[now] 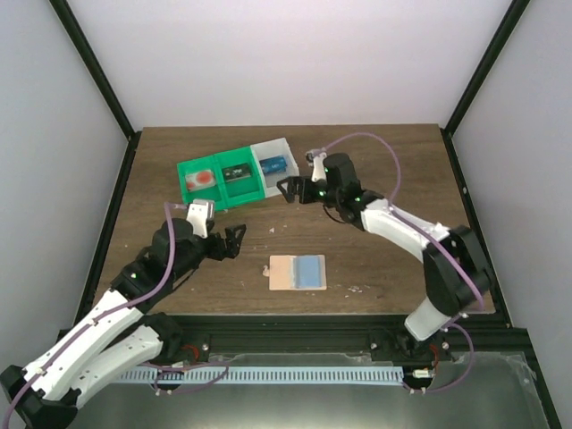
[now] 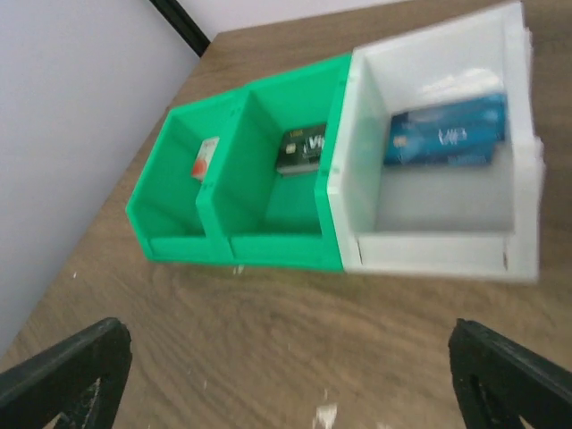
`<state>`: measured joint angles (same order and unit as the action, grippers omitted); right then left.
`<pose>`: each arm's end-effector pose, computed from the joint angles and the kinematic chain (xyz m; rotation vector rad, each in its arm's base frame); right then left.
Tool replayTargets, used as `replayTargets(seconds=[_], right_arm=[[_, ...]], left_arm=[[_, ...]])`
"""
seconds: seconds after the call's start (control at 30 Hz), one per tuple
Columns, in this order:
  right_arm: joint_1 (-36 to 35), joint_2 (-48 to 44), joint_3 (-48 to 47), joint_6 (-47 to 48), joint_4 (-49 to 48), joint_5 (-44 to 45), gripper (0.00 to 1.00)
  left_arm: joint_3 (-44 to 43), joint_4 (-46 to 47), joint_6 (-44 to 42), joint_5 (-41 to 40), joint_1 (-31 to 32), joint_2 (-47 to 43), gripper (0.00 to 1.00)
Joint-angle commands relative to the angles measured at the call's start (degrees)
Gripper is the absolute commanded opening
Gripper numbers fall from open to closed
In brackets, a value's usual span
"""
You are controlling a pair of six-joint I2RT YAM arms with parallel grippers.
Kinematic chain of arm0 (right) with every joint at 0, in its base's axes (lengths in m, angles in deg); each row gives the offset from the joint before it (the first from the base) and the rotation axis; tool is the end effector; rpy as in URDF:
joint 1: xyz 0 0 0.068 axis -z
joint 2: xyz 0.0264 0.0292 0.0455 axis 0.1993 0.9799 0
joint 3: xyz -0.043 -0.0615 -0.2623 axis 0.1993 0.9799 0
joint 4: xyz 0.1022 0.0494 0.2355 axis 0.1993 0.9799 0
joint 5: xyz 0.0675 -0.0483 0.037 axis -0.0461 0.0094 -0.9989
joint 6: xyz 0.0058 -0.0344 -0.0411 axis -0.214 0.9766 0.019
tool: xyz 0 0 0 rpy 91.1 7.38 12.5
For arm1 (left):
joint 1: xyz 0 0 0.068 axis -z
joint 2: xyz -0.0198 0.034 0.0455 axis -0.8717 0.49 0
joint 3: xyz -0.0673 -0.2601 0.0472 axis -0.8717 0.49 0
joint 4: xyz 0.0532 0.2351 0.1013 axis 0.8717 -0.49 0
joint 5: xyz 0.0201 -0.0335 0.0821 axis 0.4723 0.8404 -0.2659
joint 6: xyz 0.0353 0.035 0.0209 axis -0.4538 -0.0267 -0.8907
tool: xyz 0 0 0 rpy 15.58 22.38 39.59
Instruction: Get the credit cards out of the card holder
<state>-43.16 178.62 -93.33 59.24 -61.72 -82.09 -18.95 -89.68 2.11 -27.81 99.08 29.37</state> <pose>0.3207 0.2093 0.2580 -0.2930 2.1138 0.8972 0.1282 -0.0975 0.2927 0.2134 2.0531 -0.5842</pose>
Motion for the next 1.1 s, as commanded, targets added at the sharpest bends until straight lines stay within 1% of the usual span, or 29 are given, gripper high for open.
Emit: replayTargets(seconds=[0.0, 0.17, 0.3, 0.47, 0.6, 0.77, 1.07], right_arm=[[0.19, -9.84, 6.73, 1.94, 6.34, 0.30, 1.00], [0.20, -20.87, 12.60, 1.53, 13.05, 2.92, 1.00], [0.21, -30.78, 16.90, -1.61, 17.16, 6.16, 1.00], [0.19, -41.80, 19.02, -4.55, 22.48, 11.80, 1.00], [0.27, -48.94, 19.72, -5.49, 24.47, 11.83, 1.00], [0.19, -54.22, 19.98, -6.42, 26.93, 13.54, 1.00], [0.20, -56.76, 20.12, -7.54, 29.47, 14.55, 1.00]], left_arm=[[0.37, 2.54, 1.89, -2.52, 0.03, -1.90, 1.00], [0.17, 3.86, 3.57, -1.91, 0.02, -4.49, 1.00], [-0.90, 5.38, 3.97, 0.05, 0.02, -5.57, 1.00], [-3.37, 4.45, 5.02, -0.11, 0.05, -4.85, 1.00], [-2.94, 5.33, 6.32, -0.08, 0.00, -5.97, 1.00], [-2.80, 6.44, 6.62, 1.51, 0.03, -7.14, 1.00], [-3.11, 7.42, 6.77, 3.13, 0.02, -8.22, 1.00]])
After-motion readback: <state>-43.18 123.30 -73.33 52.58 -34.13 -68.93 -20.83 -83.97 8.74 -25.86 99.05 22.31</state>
